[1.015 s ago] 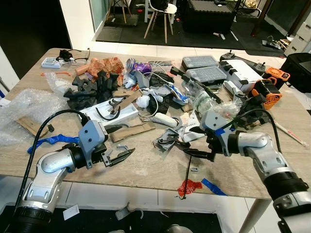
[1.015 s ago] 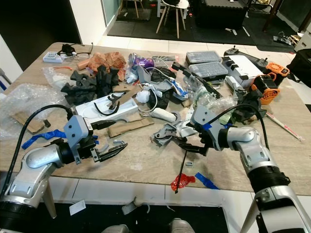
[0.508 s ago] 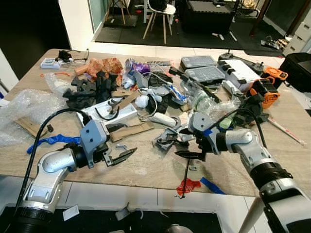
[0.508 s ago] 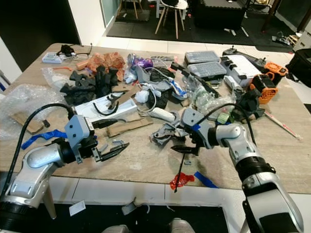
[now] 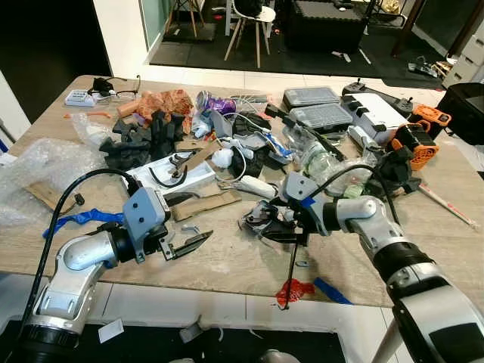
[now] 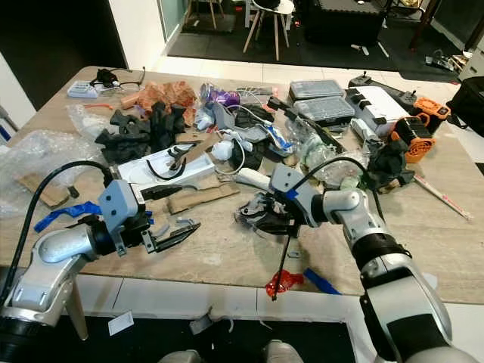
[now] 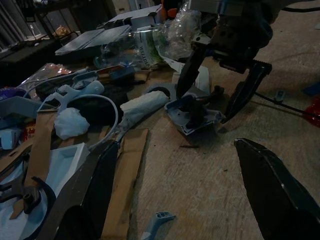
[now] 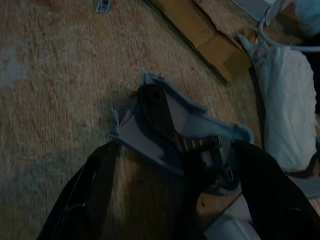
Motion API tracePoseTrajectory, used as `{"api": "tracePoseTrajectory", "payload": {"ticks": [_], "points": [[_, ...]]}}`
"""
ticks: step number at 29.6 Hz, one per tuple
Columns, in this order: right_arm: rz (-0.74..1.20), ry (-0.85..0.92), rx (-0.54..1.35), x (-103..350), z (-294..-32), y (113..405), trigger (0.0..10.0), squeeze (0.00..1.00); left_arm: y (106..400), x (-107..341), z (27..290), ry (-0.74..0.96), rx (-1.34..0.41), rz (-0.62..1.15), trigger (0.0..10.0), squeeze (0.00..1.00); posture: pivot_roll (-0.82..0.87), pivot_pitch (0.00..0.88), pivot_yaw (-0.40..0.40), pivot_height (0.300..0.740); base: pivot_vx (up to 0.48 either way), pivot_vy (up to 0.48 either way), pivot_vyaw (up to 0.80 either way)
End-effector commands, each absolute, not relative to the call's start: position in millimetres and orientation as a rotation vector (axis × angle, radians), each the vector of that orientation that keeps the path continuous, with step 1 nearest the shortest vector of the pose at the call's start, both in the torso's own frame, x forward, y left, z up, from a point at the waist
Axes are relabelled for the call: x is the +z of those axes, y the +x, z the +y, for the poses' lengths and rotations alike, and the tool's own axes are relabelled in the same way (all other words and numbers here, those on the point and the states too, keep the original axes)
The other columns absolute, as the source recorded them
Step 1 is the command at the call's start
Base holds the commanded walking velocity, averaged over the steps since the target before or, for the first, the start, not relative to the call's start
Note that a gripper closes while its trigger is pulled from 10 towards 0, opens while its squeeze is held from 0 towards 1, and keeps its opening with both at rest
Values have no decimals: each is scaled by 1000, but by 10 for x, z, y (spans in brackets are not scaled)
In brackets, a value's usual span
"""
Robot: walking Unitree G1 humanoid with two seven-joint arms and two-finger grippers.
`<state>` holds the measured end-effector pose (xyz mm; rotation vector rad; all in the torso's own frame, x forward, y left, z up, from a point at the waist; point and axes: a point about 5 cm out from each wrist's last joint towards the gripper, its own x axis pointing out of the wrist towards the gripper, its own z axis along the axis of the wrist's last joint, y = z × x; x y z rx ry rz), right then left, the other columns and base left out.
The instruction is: Picking trash to rubbish bin
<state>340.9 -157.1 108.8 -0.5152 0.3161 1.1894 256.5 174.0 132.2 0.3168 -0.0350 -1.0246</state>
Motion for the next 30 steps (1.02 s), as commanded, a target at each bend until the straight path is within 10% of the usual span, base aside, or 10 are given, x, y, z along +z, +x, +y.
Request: {"api": "tracePoseTrajectory", "payload": {"ticks": [1, 16, 17, 18, 30], "points": [[325, -531, 1204, 1078, -1550, 3413, 10000, 0, 2539, 1343, 1764, 332, -1036, -27, 10000, 0, 69, 0, -40, 740, 0, 0, 0], [386, -586, 1193, 959, -1470, 3419, 10000, 0, 2497, 1388, 1779, 336, -1044, -36, 10000, 0, 75, 0, -53, 740, 0, 0, 0], [391, -606, 1178, 946, -1474, 3424, 1216, 0, 2495, 1397, 1778, 336, -1044, -39, 10000, 0, 75, 0, -53, 740, 0, 0, 0], [388, -614, 1168, 946, -1475, 3430, 0, 0, 2494, 1400, 1778, 335, -1044, -40, 10000, 0, 75, 0, -53, 740, 0, 0, 0], [383, -639, 1146, 985, -1514, 3466, 0, 0, 2478, 1449, 1750, 328, -1055, -53, 10000, 0, 78, 0, -49, 740, 0, 0, 0]]}}
